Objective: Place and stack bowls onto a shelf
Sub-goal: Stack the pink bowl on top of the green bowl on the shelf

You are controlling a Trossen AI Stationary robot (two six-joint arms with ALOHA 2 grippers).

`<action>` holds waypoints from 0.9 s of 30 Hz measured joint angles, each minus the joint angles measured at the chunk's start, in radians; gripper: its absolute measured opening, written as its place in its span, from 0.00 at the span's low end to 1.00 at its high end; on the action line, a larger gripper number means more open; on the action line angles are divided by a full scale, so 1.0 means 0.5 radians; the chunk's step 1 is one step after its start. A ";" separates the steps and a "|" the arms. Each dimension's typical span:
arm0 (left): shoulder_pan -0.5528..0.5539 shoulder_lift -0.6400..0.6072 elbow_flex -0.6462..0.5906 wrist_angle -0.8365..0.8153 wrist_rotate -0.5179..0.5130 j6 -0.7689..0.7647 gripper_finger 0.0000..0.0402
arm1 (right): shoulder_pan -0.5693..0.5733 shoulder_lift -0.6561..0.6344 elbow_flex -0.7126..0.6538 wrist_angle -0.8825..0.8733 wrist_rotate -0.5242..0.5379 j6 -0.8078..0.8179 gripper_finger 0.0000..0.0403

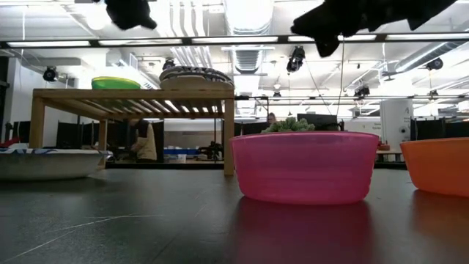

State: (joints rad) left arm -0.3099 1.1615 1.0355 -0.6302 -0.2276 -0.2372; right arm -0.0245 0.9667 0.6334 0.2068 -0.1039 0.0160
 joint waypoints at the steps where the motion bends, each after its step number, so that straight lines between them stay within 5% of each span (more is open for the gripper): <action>1: -0.003 -0.015 -0.027 0.007 0.000 -0.034 0.28 | 0.000 0.030 0.014 0.000 0.001 0.046 0.17; 10: -0.003 -0.073 -0.183 0.021 -0.002 -0.085 0.28 | 0.001 0.301 0.312 -0.334 -0.003 0.205 0.17; 27: -0.021 -0.073 -0.218 0.003 0.002 -0.088 0.28 | 0.078 0.904 1.040 -1.795 -0.083 0.332 0.17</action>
State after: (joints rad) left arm -0.3202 1.1252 0.9264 -0.6285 -0.2265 -0.2810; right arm 0.0146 1.4188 1.1534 -0.6909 -0.1455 0.1822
